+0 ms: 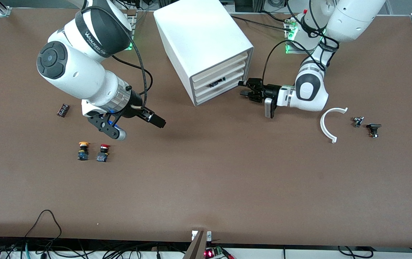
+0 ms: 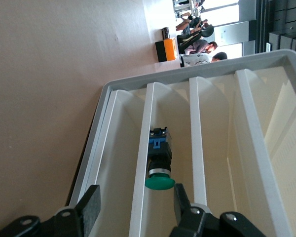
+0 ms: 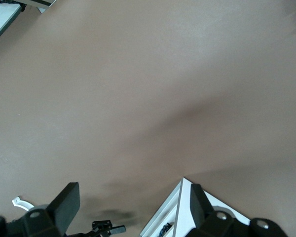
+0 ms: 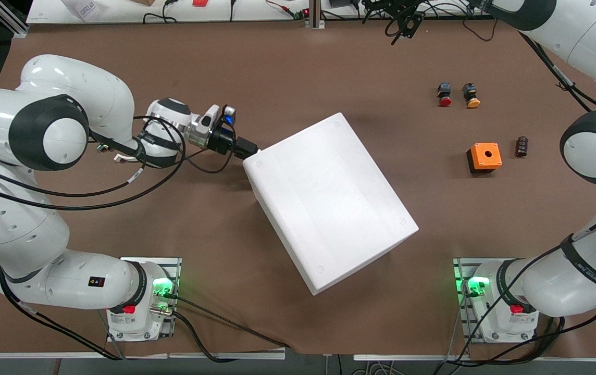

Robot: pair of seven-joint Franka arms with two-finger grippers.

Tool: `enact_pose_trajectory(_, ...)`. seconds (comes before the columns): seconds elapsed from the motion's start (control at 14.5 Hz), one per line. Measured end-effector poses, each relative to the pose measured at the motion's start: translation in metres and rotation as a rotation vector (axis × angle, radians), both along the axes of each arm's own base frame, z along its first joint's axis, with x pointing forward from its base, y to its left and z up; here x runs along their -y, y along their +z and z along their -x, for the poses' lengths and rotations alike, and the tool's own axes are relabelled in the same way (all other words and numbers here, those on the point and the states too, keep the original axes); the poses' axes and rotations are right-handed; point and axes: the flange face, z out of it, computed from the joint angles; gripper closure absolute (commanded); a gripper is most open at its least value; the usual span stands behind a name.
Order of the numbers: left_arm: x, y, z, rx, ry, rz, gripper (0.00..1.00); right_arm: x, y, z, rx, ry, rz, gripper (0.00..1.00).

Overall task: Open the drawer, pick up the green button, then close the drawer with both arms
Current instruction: 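Grasp the white drawer's handle with the left gripper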

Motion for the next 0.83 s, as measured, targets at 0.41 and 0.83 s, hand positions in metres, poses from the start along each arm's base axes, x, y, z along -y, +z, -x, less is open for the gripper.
enact_pose_trajectory(0.41,0.019,-0.02,0.032,-0.052,0.008,0.041,0.47,0.003,-0.001,-0.002,-0.001,-0.006,0.001,0.01)
enact_pose_trajectory(0.83,0.021,-0.024,0.046,-0.081,0.002,0.04,0.75,0.003,-0.001,-0.002,-0.001,-0.006,0.001,0.01)
